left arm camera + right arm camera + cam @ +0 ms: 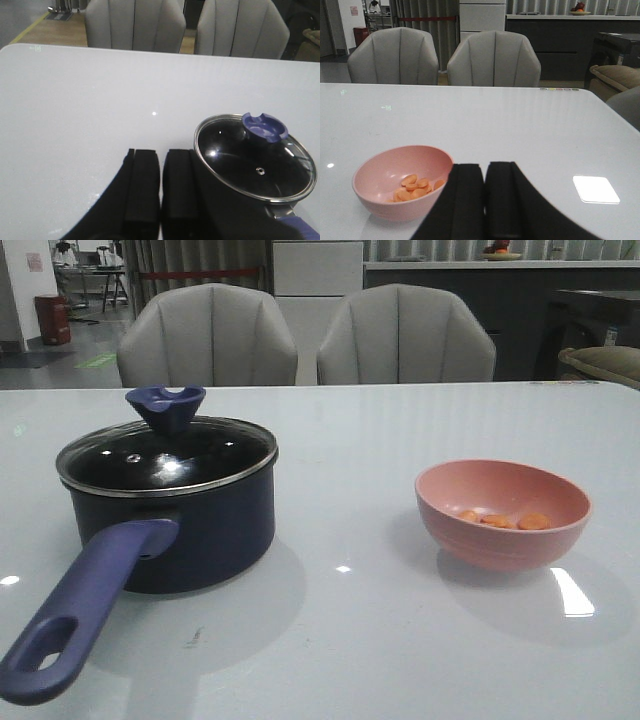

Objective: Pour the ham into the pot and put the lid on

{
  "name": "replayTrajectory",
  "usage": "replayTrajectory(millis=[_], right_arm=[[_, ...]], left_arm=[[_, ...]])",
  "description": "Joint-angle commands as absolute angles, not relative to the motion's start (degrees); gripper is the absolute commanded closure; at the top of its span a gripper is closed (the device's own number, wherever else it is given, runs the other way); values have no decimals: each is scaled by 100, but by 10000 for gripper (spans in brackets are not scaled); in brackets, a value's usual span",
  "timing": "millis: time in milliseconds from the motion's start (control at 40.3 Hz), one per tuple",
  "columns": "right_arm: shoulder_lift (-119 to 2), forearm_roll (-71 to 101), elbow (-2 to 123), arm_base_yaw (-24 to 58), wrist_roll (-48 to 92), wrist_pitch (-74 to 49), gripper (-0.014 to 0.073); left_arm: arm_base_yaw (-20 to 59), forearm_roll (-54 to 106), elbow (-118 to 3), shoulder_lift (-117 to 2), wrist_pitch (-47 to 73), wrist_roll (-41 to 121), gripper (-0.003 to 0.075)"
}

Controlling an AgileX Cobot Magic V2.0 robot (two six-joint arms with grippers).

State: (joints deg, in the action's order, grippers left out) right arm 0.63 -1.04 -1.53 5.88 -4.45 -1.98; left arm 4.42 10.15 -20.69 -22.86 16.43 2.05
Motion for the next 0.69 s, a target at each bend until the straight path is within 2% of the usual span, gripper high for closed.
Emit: replayTrajectory(millis=[0, 273, 372, 496, 670], right_arm=[[173, -142, -124, 549, -394, 280, 456], [173, -142, -124, 549, -394, 280, 456], [173, -142, -124, 549, -394, 280, 456], [173, -142, -124, 549, -394, 280, 456], [173, -142, -124, 549, -394, 280, 456]], left_arm=[[482, 1099, -2241, -2589, 1223, 198, 607], [482, 1088, -2241, -2852, 1187, 198, 605], [482, 1088, -2290, -2862, 1187, 198, 575], [482, 1088, -2302, -2862, 1165, 198, 459], [482, 1088, -2302, -2862, 1165, 198, 199]])
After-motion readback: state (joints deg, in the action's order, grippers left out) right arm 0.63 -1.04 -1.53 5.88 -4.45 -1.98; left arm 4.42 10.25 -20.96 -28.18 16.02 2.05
